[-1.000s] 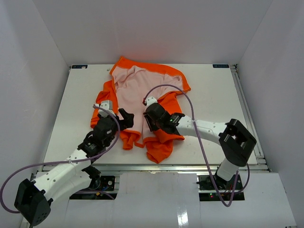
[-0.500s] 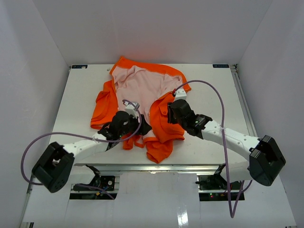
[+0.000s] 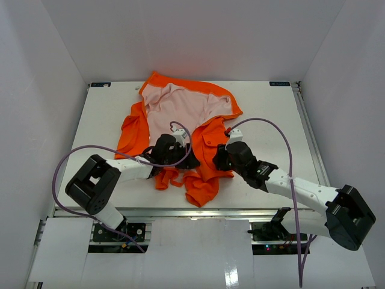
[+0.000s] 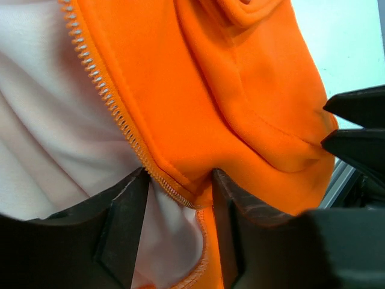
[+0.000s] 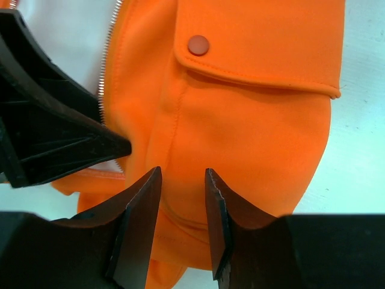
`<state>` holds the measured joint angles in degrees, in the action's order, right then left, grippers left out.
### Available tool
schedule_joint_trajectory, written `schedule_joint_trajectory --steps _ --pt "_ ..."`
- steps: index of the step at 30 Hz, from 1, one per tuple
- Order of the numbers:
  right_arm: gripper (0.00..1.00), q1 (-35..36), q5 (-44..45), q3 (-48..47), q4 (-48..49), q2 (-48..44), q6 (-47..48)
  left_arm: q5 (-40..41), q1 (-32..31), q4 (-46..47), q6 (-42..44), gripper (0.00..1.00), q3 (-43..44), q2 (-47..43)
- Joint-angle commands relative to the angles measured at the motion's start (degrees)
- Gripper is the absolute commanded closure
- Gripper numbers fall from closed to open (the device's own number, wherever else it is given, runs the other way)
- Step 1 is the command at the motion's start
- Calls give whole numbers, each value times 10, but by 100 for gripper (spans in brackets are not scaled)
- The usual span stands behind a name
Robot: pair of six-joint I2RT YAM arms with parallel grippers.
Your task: Zip up the jacket
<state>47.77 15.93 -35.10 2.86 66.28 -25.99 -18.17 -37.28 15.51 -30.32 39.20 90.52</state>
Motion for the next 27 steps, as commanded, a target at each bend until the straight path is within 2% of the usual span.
schedule_joint_trajectory --steps 1,3,5,7,9,13,19,23,27 --pt "56 4 -29 16 70 -23 18 -39 -1 11 -4 69 45 -32" --pt "54 3 -36 6 68 -21 30 -38 -1 -10 2 72 61 -39" --pt "52 4 -48 -3 67 -18 43 -29 -1 -40 13 70 78 -51" --pt "51 4 -69 -9 70 -15 47 -22 -2 -51 17 60 90 -64" --pt "51 4 -75 -7 79 -13 45 -19 -1 -56 17 59 90 -76" --pt "51 4 -67 8 90 -21 41 -25 -1 -61 16 46 91 -80" --pt "50 3 -57 16 87 -47 39 -8 -1 -93 16 37 112 -57" --pt "50 3 -51 23 87 -60 38 39 -1 -140 14 34 141 -40" --pt "50 3 -50 27 89 -63 37 125 -1 -175 4 34 150 -41"
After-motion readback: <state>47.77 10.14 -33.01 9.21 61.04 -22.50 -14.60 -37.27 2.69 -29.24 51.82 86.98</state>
